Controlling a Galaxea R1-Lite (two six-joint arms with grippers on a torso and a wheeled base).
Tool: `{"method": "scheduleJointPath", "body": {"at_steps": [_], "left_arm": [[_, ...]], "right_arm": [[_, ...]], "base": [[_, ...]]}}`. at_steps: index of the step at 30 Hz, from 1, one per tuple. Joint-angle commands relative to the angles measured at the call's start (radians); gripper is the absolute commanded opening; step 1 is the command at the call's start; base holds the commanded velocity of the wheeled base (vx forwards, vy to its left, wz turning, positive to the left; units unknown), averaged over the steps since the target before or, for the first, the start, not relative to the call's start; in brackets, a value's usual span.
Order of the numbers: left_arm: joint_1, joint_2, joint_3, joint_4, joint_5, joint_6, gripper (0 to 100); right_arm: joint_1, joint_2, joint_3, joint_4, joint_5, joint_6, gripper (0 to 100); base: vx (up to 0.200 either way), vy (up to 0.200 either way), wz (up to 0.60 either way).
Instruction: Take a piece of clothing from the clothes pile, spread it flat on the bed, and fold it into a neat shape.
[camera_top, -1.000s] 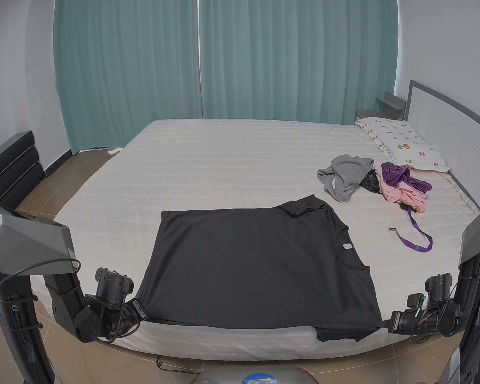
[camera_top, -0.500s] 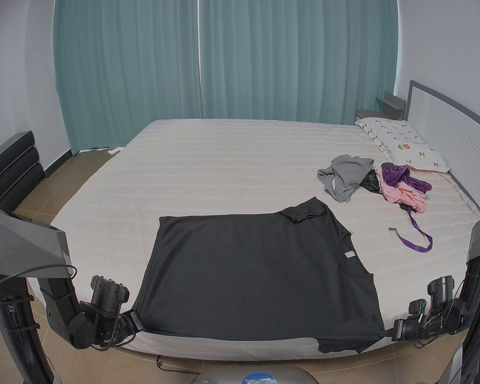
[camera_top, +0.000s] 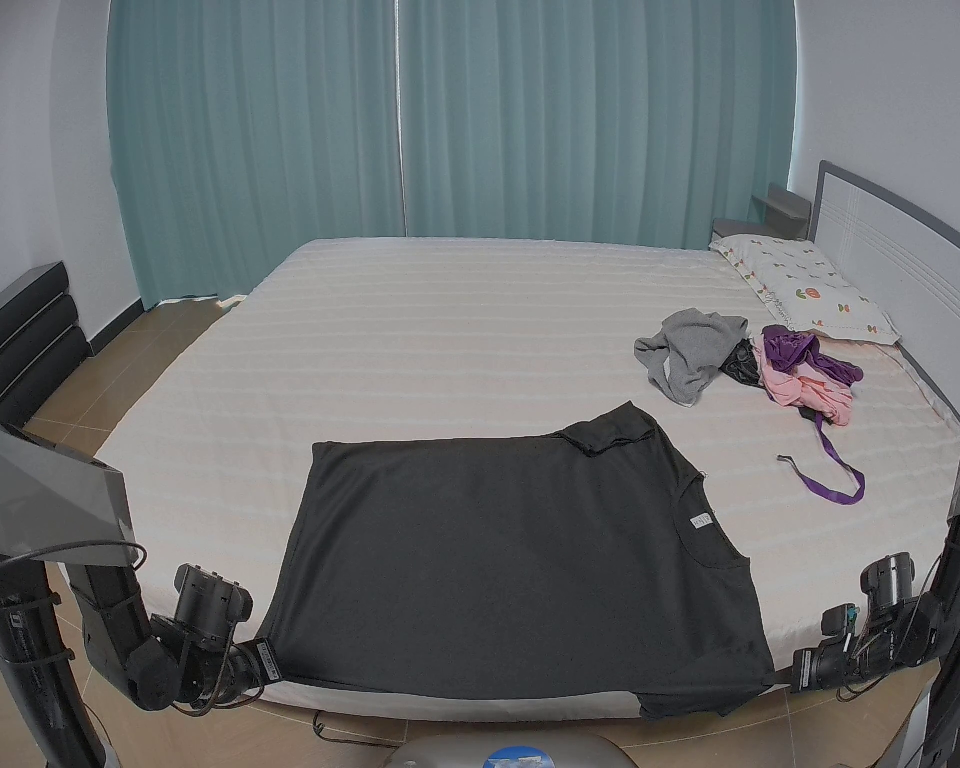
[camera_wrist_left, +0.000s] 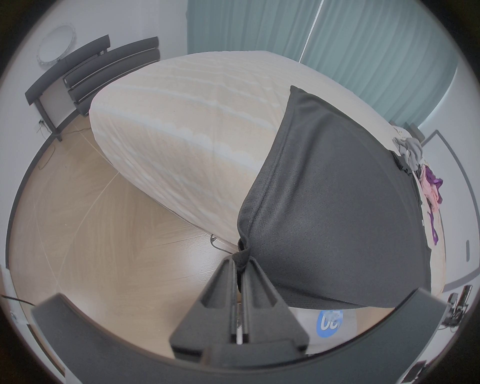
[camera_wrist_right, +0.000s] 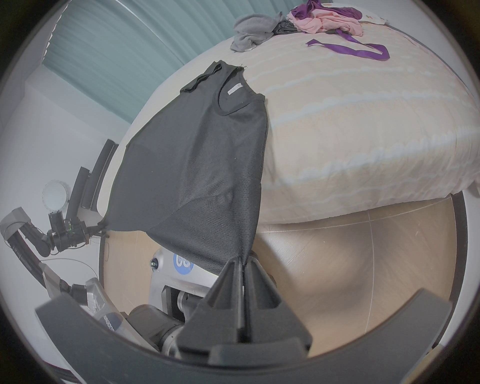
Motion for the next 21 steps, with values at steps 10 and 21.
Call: {"method": "scheduleJointPath", "body": {"at_steps": [10,21], "left_arm": [[-0.002,-0.025,0.042,-0.003,0.001,0.061,0],[0.041,-0.105,-0.101,0.009,0.010,0.048,0]], "right_arm": [[-0.025,-0.101,0.017,0.040,0.012,-0.055,0],[0.013,-0.103,-0.076,-0.079,0.023,0.059,0]], "base": [[0.000,0.000,0.00],[0.000,0.000,0.00]]}}
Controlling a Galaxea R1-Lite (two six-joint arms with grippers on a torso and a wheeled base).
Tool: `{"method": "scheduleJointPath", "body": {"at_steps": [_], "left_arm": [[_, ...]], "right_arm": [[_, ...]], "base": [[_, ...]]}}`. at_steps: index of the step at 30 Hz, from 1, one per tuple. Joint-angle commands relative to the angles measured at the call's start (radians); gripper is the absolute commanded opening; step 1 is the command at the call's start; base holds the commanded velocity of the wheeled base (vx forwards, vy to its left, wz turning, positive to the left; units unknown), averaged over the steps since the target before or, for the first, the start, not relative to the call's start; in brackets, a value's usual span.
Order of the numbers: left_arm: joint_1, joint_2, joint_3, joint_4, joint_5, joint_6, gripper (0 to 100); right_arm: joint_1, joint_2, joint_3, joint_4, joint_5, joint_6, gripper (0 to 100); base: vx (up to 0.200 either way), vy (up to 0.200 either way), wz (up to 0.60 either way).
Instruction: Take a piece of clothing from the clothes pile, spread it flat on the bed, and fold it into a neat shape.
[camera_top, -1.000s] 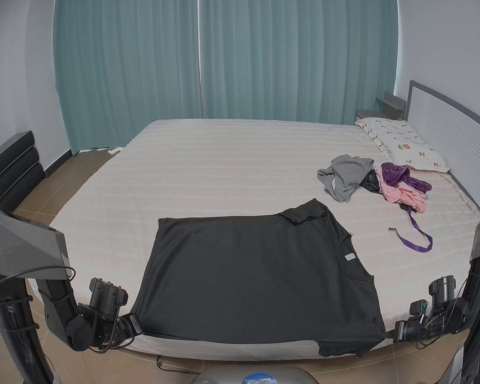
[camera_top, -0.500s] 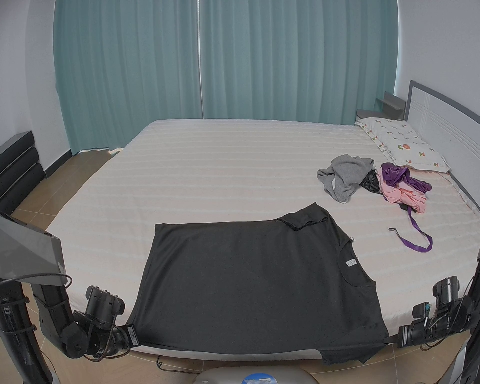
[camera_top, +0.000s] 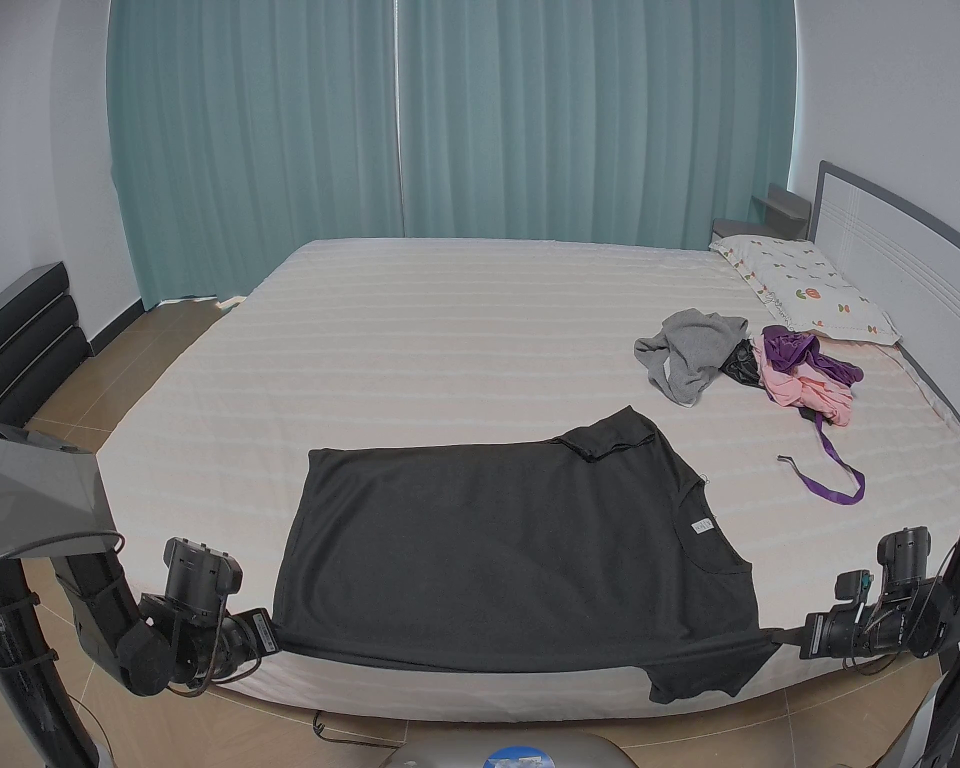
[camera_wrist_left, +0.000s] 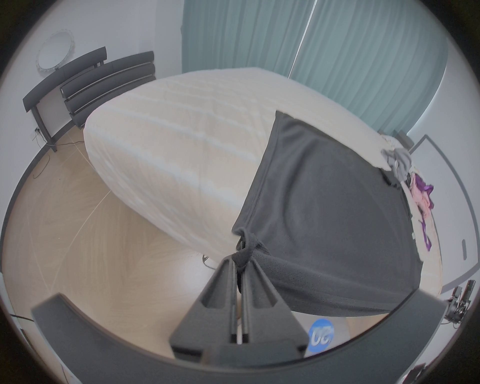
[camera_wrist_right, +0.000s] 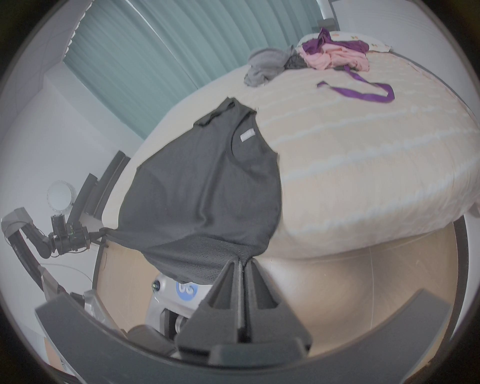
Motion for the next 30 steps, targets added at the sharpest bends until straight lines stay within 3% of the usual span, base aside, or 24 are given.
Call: {"method": "scheduleJointPath", "body": {"at_steps": [1,10,25,30], "left_arm": [[0.030,-0.036,-0.068,0.004,0.002,-0.002,0],[0.036,-0.025,-0.134,0.004,0.005,-0.005,0],[0.034,-0.027,-0.143,0.020,0.005,-0.033,0],[0.037,-0.001,-0.186,0.037,0.002,-0.035,0]], "right_arm": [[0.037,-0.001,-0.051,-0.040,-0.008,0.062,0],[0.068,0.011,-0.172,-0.037,-0.048,0.101,0],[0.090,0.006,-0.229,-0.035,-0.055,0.134,0],[0.097,0.009,-0.292,0.038,-0.054,0.135,0]], "base": [[0.000,0.000,0.00],[0.000,0.000,0.00],[0.000,0.000,0.00],[0.000,0.000,0.00]]}}
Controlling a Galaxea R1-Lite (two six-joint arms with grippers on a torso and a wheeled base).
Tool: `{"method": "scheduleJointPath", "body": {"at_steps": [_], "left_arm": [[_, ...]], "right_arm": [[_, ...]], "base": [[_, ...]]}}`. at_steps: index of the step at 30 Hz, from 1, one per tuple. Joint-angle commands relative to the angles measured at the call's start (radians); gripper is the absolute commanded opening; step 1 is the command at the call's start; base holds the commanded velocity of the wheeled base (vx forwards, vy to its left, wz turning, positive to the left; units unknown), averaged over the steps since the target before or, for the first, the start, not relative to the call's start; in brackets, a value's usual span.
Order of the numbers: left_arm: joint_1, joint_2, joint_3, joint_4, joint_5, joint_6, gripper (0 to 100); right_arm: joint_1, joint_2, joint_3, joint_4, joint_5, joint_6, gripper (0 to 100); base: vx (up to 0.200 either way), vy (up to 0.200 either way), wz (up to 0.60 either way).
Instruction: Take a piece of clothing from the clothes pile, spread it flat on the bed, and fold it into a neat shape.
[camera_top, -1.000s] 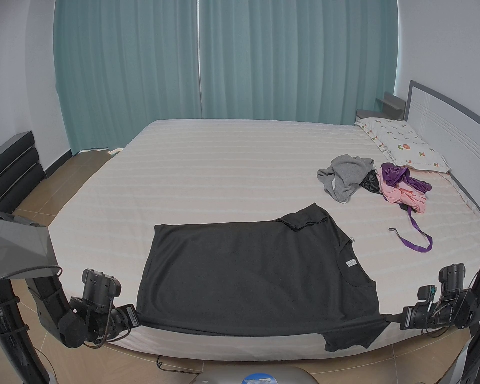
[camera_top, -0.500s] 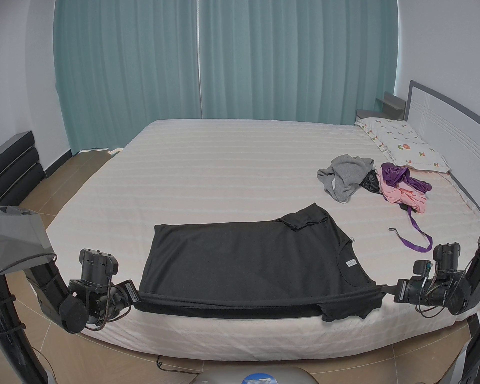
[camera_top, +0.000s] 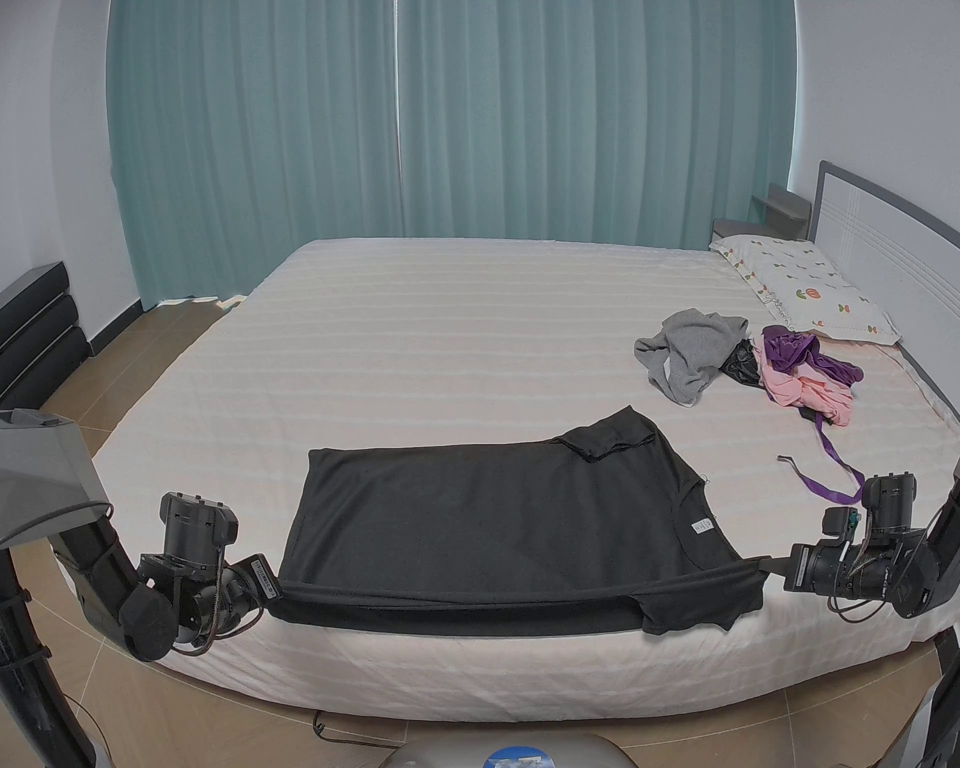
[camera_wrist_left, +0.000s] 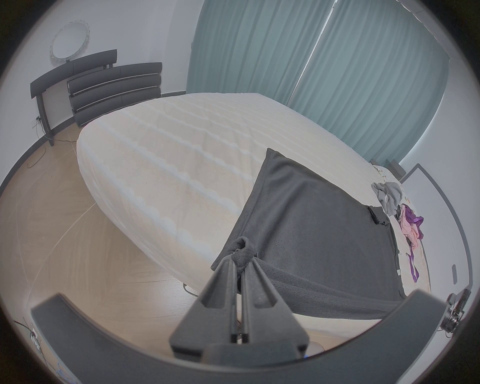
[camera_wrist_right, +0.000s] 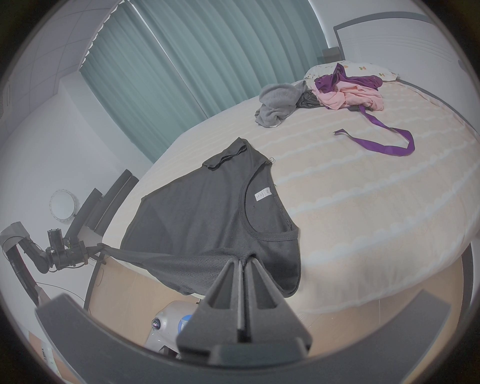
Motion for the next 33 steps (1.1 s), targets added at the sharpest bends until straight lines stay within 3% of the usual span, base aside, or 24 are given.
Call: {"method": "scheduleJointPath", "body": {"at_steps": [1,7,33], "left_arm": [[0.003,0.035,-0.041,0.012,-0.001,-0.001,0],[0.005,0.085,-0.093,0.021,-0.003,-0.017,0],[0.016,0.193,-0.268,0.108,-0.011,-0.077,0]], "right_arm": [[0.005,0.002,-0.063,0.063,0.002,0.002,0],[0.023,0.025,-0.147,0.155,0.001,0.002,0],[0.041,0.227,-0.349,0.163,-0.047,0.036,0]], "base": [[0.000,0.000,0.00],[0.000,0.000,0.00],[0.000,0.000,0.00]]}}
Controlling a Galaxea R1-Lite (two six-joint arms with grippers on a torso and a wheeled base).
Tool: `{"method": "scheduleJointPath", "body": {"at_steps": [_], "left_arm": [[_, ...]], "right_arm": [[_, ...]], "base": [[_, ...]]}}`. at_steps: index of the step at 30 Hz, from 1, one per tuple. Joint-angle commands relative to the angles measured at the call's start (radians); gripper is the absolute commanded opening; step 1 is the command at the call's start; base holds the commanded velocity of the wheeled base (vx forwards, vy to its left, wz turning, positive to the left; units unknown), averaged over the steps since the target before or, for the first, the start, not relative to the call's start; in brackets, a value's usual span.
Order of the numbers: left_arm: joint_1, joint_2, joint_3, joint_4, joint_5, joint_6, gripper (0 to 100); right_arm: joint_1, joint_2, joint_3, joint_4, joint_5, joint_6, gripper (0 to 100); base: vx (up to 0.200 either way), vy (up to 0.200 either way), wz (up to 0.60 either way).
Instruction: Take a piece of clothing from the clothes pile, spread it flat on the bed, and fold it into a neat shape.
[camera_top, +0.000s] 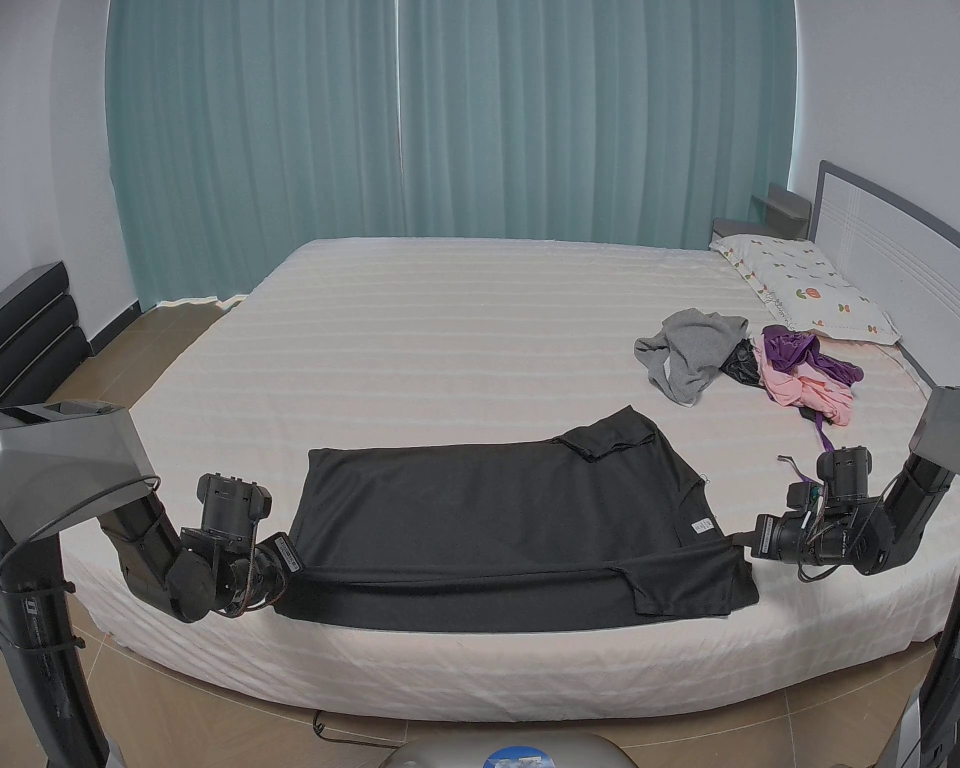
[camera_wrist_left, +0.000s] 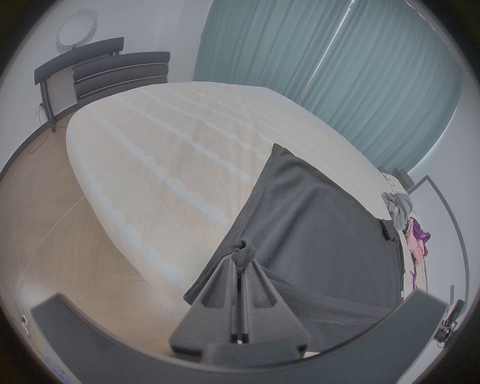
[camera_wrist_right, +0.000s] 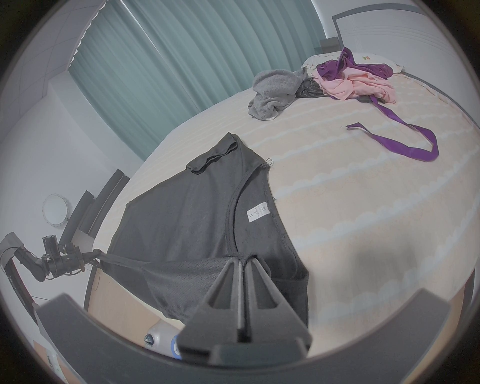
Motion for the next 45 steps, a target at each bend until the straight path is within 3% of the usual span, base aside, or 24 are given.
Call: {"method": "scheduleJointPath", "body": {"at_steps": [1,9,10,11,12,17,21,27,34,36,39,45], "left_arm": [[0.001,0.026,-0.025,0.000,0.000,-0.012,0],[0.001,0.071,-0.060,0.003,-0.001,-0.030,0],[0.001,0.074,-0.062,0.003,-0.001,-0.032,0],[0.002,0.075,-0.063,0.003,-0.001,-0.032,0],[0.002,0.075,-0.063,0.003,-0.001,-0.032,100],[0.007,0.066,-0.065,0.001,-0.007,-0.039,100],[0.019,0.052,-0.065,0.001,-0.010,-0.073,100],[0.085,-0.057,-0.019,0.005,-0.099,-0.079,100],[0.102,-0.164,0.058,0.005,-0.199,-0.088,100],[0.099,-0.169,0.060,0.005,-0.201,-0.113,100],[0.096,-0.189,0.052,-0.005,-0.228,-0.233,100],[0.096,-0.189,0.055,-0.003,-0.283,-0.280,100]], "right_arm": [[0.000,0.031,-0.024,0.000,0.000,0.000,0],[0.019,0.067,-0.053,-0.001,0.000,0.023,0],[0.023,0.074,-0.058,-0.001,0.000,0.025,100],[0.025,0.079,-0.060,-0.001,0.000,0.029,100],[0.025,0.079,-0.060,-0.001,0.000,0.029,100],[0.028,0.070,-0.060,-0.003,0.002,0.052,100],[0.027,0.033,-0.050,-0.012,0.005,0.118,100],[0.027,-0.062,0.017,-0.014,0.010,0.206,100],[0.036,-0.185,0.140,-0.018,0.005,0.332,100],[0.034,-0.197,0.152,-0.020,0.002,0.362,100],[0.030,-0.196,0.178,-0.021,0.007,0.404,100],[0.025,-0.160,0.189,-0.075,0.002,0.411,100]], "base": [[0.000,0.000,0.00],[0.000,0.000,0.00],[0.000,0.000,0.00],[0.000,0.000,0.00],[0.000,0.000,0.00],[0.000,0.000,0.00],[0.000,0.000,0.00],[0.000,0.000,0.00],[0.000,0.000,0.00],[0.000,0.000,0.00],[0.000,0.000,0.00],[0.000,0.000,0.00]]}}
